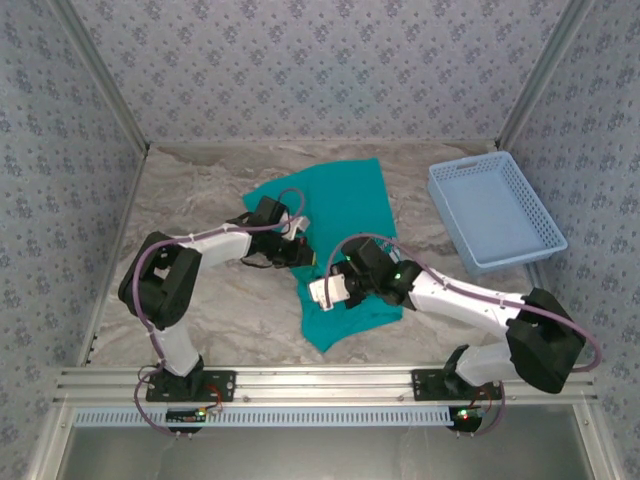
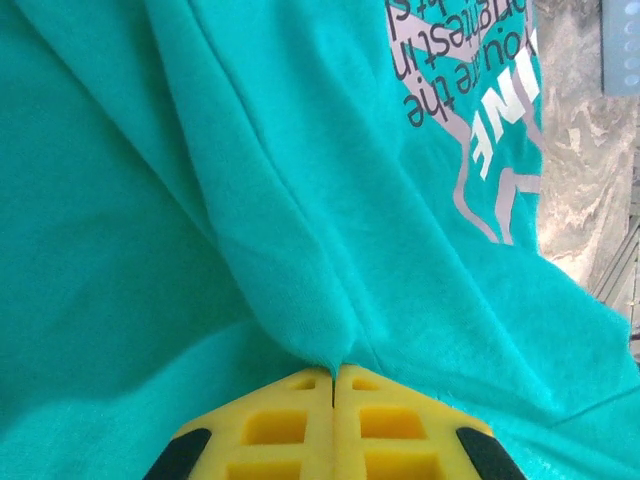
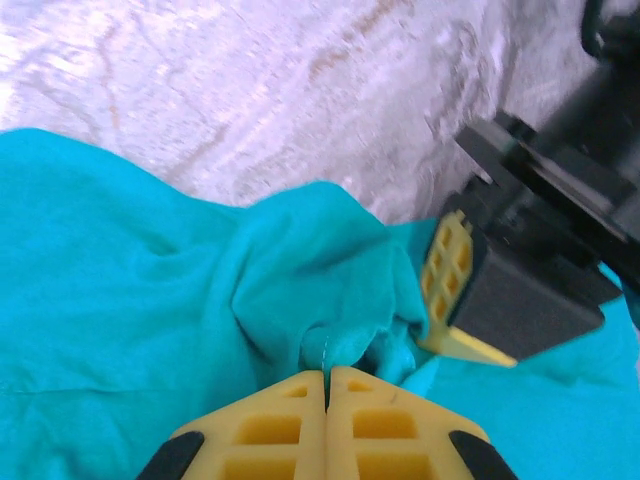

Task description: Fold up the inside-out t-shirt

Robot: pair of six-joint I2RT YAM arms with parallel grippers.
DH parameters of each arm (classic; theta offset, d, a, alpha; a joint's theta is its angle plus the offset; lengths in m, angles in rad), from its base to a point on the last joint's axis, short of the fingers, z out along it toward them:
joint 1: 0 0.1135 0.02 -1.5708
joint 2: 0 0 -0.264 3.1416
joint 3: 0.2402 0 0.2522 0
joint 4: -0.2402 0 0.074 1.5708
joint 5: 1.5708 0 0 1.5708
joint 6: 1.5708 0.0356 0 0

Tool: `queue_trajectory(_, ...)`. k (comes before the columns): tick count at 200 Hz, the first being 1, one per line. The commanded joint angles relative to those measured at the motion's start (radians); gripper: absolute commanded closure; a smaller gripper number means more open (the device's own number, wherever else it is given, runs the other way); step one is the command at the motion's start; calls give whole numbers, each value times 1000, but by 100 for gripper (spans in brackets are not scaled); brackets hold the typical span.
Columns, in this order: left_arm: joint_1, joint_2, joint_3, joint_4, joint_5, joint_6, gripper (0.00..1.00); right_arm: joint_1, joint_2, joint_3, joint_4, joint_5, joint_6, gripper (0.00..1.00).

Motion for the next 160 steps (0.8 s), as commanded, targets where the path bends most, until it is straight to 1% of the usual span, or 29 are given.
queue_trajectory(1, 32, -58, -7, -18, -45, 21, 100, 64, -55, -28, 37, 34, -57, 97)
queue_trajectory(34, 55, -138, -66, -6, -62, 18, 100, 188, -56, -42, 102, 23, -63, 96)
queue_trajectory(55, 71, -191, -125, 2, -73, 23, 99, 256, -8, -31, 101, 2, -45, 91)
queue_trajectory(68, 84, -216, -166, 15, -75, 17, 93, 297, 39, -31, 111, 23, -40, 86)
queue_trajectory(82, 92, -241, -205, 34, -75, 5, 77, 332, 73, -23, 121, 31, -16, 83)
queue_trajectory(90, 94, -252, -220, 41, -74, 1, 69, 334, 78, -21, 125, 15, 12, 82)
queue_trajectory(108, 94, -272, -229, 42, -46, 10, 61, 316, 67, -24, 127, -16, 55, 84)
queue_trajectory(125, 93, -285, -215, 25, -35, 28, 59, 289, 39, -26, 114, -34, 71, 89)
queue_trajectory(139, 87, -286, -190, -3, -29, 52, 58, 268, 8, -24, 95, -46, 64, 90)
queue_trajectory(160, 66, -274, -141, -69, -30, 103, 57, 235, -28, -10, 15, -82, 39, 92)
